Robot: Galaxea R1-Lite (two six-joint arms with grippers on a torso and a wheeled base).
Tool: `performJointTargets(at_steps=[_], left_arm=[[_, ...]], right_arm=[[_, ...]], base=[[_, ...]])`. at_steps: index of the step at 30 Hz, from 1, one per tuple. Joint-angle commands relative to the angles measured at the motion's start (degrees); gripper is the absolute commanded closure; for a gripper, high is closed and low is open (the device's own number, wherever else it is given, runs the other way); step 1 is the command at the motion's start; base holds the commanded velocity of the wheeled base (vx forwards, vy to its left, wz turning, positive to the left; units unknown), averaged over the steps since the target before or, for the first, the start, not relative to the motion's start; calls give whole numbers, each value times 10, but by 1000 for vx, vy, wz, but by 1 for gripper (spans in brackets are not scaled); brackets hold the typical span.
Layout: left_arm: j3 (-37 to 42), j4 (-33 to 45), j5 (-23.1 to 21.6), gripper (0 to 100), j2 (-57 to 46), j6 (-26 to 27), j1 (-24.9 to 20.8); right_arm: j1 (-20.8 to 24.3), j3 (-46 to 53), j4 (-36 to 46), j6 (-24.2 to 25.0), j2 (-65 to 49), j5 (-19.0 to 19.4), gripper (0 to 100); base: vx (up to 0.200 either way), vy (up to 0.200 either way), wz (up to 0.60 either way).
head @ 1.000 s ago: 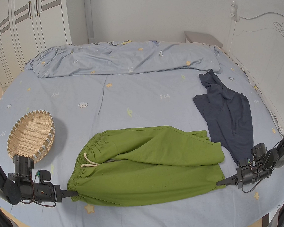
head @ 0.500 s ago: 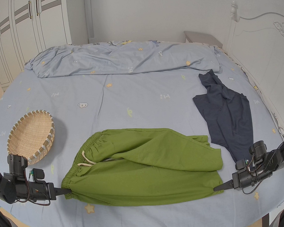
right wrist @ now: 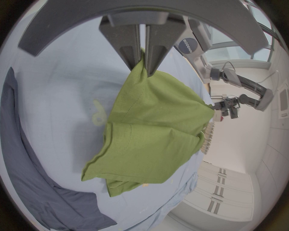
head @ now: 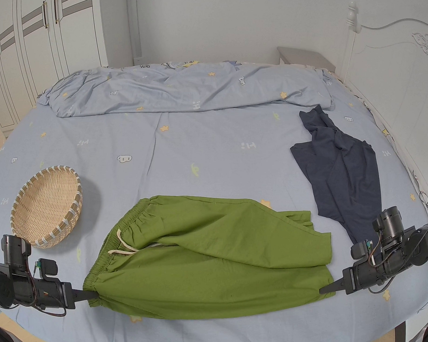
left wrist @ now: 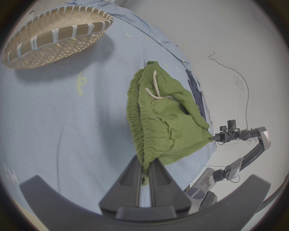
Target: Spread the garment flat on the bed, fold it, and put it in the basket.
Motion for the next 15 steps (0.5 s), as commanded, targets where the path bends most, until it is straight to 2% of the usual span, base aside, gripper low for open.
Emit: performJointTargets(at_steps=[1,8,12,15], left_arm=[[-3,27,0,100,-18,44,51],[-2,31,0,100,-11,52,53],[-2,58,3,100,-8,64,59],[-2,58,3,100,2,64,54]], right_arm=[[63,31,-9,19,-43,-41,100],[49,67,-16,25,-65,-39,100],[51,103,-81,26,-56,-40,100],[48,103,-90,27,-36,-40,100]], base=[[0,0,0],[0,0,0],[0,0,0],[0,0,0]])
